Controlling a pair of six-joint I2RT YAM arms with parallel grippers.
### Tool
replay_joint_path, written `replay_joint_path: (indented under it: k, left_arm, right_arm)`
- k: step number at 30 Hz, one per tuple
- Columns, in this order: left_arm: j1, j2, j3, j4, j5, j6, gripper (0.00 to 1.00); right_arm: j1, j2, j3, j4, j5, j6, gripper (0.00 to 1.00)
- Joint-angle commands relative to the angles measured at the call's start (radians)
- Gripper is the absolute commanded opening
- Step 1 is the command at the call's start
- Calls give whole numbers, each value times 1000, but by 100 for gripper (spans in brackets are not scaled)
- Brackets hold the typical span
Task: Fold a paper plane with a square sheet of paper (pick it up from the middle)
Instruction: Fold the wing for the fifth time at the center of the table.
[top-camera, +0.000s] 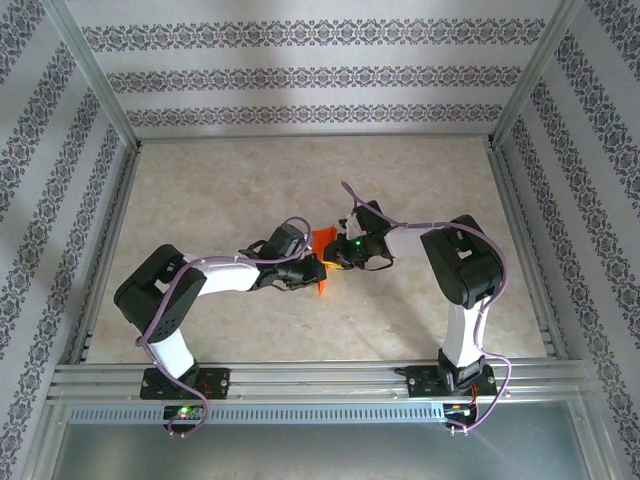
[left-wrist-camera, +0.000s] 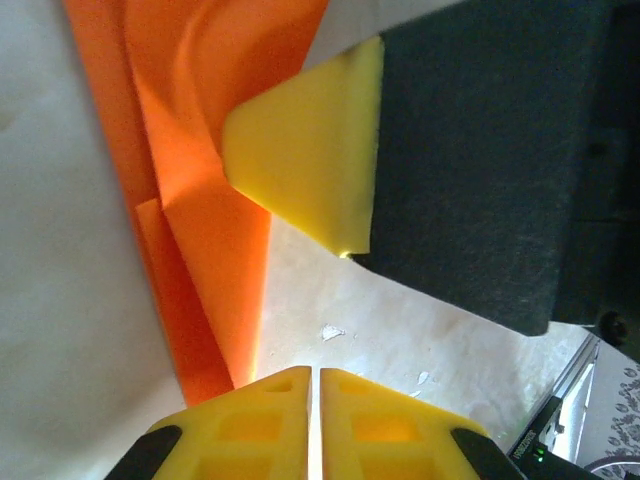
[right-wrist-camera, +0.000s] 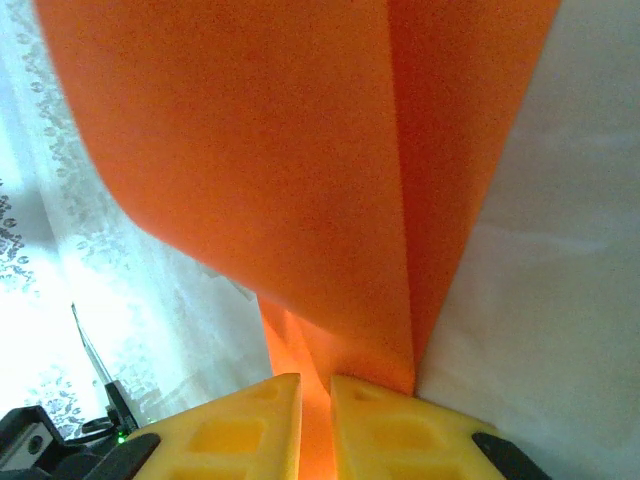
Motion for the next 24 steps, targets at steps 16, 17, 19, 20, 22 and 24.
replay_joint_path:
  k: [16,17,19,20,22,24]
  left_arm:
    - [-19,56,-24,56,-15,-39,8]
    - [-19,58,-25,60,-15,-40,8]
    - [-19,59,-29,65,-15,-44,8]
    - [-19,58,-29,66,-17,-45,8]
    - [-19,58,-32,64,-21,-47,8]
    - [-19,59,-37,62,-25,-50,8]
  right_arm:
    - [25,74,-16,-56,95,-16,20]
    - [25,73,-16,-55,95,-16,20]
    - [25,74,-16,-55,95,-16,20]
    - [25,73,-16,-55,95,-16,20]
    - [25,72,-16,-55,93,-16,20]
    - [25,71,-15,-53,92,-14,20]
